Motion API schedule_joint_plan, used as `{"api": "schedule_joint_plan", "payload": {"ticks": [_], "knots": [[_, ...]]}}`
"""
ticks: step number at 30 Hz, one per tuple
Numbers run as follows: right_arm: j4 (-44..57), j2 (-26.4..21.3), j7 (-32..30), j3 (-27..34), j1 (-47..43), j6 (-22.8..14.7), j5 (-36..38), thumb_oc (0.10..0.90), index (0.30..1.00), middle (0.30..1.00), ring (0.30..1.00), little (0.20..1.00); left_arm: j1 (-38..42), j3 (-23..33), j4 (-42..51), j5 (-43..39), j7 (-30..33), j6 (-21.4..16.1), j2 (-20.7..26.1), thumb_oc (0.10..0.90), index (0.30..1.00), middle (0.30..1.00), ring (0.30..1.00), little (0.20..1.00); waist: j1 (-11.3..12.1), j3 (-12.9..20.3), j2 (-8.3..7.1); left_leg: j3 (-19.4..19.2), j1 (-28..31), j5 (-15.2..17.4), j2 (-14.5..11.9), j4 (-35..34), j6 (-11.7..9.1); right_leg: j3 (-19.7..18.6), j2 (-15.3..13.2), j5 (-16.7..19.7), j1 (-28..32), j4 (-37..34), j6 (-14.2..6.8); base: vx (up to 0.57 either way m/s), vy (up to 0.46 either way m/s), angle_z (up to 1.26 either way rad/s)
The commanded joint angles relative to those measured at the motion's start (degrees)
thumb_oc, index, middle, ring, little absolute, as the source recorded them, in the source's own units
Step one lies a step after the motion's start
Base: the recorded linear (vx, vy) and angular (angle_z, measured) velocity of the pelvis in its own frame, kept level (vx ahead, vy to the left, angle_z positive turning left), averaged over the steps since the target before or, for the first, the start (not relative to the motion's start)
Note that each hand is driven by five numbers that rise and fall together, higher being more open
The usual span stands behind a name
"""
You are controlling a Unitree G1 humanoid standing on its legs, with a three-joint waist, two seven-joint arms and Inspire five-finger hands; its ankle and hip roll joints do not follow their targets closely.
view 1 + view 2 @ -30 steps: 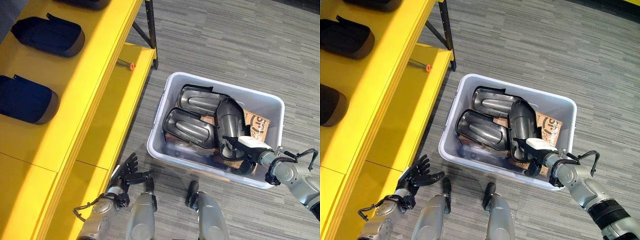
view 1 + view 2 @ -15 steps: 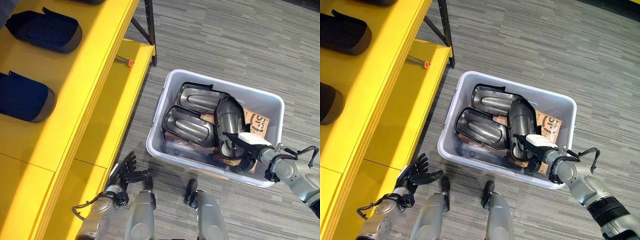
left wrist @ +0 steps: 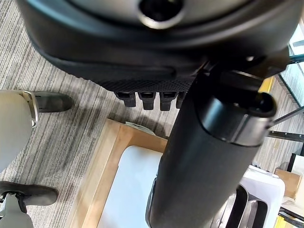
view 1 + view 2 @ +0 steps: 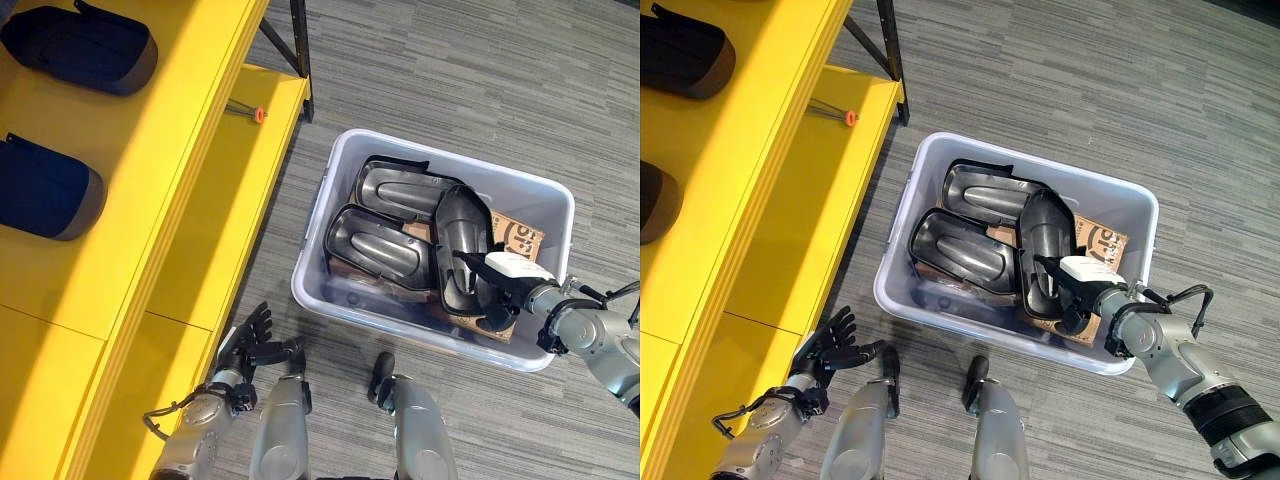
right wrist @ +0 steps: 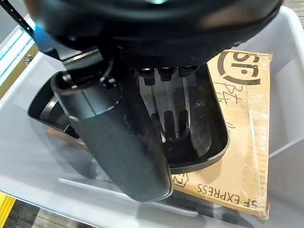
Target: Move parts from the plastic box to the shelf.
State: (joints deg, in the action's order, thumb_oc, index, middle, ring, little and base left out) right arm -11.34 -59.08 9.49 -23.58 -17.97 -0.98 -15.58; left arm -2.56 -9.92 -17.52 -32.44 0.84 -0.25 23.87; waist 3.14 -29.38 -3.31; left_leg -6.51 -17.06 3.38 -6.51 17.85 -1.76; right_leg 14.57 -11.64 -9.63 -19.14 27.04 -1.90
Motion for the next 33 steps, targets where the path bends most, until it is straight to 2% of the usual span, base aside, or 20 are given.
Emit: {"api": "schedule_joint_plan", "payload": {"ticks": [1,10,12,21,28,33], "knots": [[3.85,-5.97,-2.76,2.98,-4.23,-0.81,0.40,0.900,1.000,1.000,1.000,1.000,-1.35,0.56,5.52,0.09,0.38,-4.31,3.24,0.900,1.000,1.000,1.000,1.000,0.38,1.73,-1.03,3.46,-1.57,2.38,-5.39,5.41,-2.95,-0.12,-4.71,1.36,4.96,-3.24,-4.69,0.00,0.000,0.00],[3.66,-5.44,-2.84,4.18,-2.61,-0.62,-0.22,0.900,1.000,1.000,1.000,1.000,-1.41,1.07,6.97,1.28,0.81,-4.48,3.84,0.900,1.000,1.000,1.000,1.000,0.30,0.93,-0.74,3.99,-3.06,3.25,-5.44,7.52,-2.87,-0.03,-4.97,-0.09,3.46,-0.05,-4.48,0.01,-0.004,0.00],[3.19,-5.39,-2.93,4.14,-2.58,-0.45,-0.23,0.900,1.000,1.000,1.000,1.000,-1.28,1.01,6.79,0.91,1.00,-4.39,3.81,0.900,1.000,1.000,1.000,1.000,0.40,0.67,-0.63,4.56,-3.41,5.02,-5.76,9.17,-3.23,-0.43,-4.87,-2.24,2.96,2.31,-4.75,0.08,-0.045,0.04],[1.63,-4.04,-3.72,2.97,-4.19,0.04,-0.68,0.900,1.000,1.000,1.000,1.000,-0.63,0.84,7.53,1.34,2.06,-4.41,3.69,0.900,1.000,1.000,1.000,1.000,0.69,-0.21,-1.03,5.48,-5.97,7.15,-6.49,13.65,-2.66,-0.79,-4.77,-4.66,-0.03,7.15,-3.96,0.00,-0.010,0.01],[0.57,-3.46,-4.66,2.16,-6.34,0.69,-0.70,0.900,1.000,1.000,1.000,1.000,0.20,1.21,6.97,0.80,2.98,-4.40,3.67,0.900,1.000,1.000,1.000,1.000,0.84,-0.38,-1.45,6.08,-8.51,8.39,-6.16,16.23,-2.32,-1.23,-5.18,-6.22,-2.66,10.42,-3.41,0.00,-0.004,0.00],[-1.62,-3.32,-6.23,2.36,-7.60,1.55,-1.20,0.900,1.000,1.000,1.000,1.000,0.43,0.75,7.24,0.39,3.72,-4.30,3.50,0.900,1.000,1.000,1.000,1.000,0.82,-0.41,-1.19,6.45,-10.62,9.12,-5.64,17.53,-2.00,-1.39,-5.99,-7.03,-4.91,12.73,-3.14,0.00,-0.001,0.01]]}}
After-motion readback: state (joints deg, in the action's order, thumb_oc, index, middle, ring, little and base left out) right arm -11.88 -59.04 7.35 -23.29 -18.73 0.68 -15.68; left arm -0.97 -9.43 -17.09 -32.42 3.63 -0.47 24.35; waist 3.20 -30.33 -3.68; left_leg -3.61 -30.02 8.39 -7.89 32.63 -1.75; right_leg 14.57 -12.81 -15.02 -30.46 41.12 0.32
